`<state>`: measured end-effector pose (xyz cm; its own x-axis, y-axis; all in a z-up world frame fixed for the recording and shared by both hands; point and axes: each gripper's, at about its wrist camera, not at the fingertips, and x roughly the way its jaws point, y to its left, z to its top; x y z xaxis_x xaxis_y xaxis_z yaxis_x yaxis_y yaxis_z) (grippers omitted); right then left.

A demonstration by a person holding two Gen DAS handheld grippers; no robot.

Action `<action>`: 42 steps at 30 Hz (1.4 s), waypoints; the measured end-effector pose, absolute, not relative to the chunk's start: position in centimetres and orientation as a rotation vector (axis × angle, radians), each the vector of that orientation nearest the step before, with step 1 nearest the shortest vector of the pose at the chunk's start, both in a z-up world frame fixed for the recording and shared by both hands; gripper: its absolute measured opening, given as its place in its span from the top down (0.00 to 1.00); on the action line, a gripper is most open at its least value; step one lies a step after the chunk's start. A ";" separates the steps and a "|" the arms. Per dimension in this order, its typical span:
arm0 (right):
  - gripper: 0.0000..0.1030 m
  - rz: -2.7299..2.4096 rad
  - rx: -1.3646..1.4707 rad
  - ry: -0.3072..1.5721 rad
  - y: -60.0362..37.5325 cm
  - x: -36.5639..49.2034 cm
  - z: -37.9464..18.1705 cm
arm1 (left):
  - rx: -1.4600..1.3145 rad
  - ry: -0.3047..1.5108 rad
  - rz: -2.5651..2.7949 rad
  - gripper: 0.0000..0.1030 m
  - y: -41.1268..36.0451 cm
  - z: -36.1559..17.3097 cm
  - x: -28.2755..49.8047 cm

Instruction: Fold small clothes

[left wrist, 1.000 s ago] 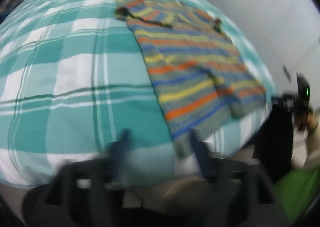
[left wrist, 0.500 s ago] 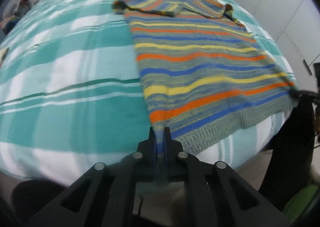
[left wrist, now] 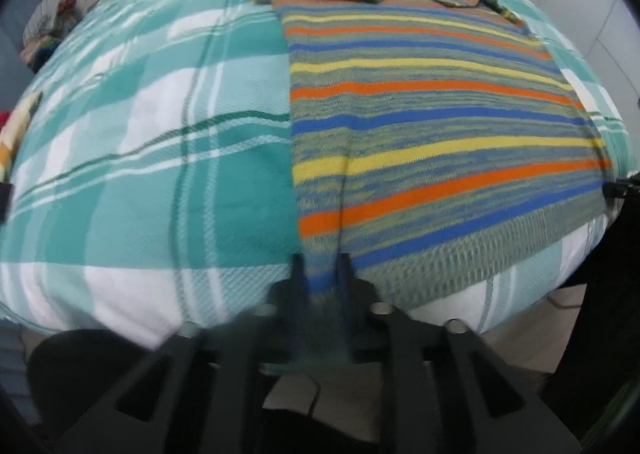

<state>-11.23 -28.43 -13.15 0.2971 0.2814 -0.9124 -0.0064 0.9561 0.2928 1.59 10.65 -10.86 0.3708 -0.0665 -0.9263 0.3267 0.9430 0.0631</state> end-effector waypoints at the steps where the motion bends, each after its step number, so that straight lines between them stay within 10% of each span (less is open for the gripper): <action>1: 0.73 0.194 0.242 1.275 -28.6 -11.3 -12.9 | 0.258 1.152 -0.230 0.55 11.1 -9.9 1.4; 12: 0.27 0.020 -0.308 0.914 -28.0 -1.5 2.2 | 0.036 0.769 -0.287 0.15 8.9 -1.6 5.8; 22: 0.28 0.317 -0.195 1.044 -16.5 20.3 -9.7 | 0.251 0.771 -0.299 0.13 0.6 -12.3 7.6; 24: 0.39 0.308 -0.179 1.078 -16.2 21.4 -12.6 | 0.247 0.762 -0.305 0.10 0.6 -12.0 7.4; 26: 0.90 0.282 -0.113 1.048 -17.9 21.2 -12.1 | 0.224 0.781 -0.305 0.09 1.2 -12.1 7.7; 27: 0.95 0.257 -0.069 1.040 -19.3 21.0 -11.3 | 0.194 0.798 -0.309 0.09 1.5 -12.2 8.0; 35: 0.95 -0.126 0.345 0.811 -43.3 12.6 -3.3 | 0.101 0.830 -0.293 0.08 2.4 -12.6 8.7; 42: 0.96 -0.297 0.585 0.844 -54.0 5.5 -7.7 | 0.121 0.813 -0.269 0.05 1.9 -13.1 8.7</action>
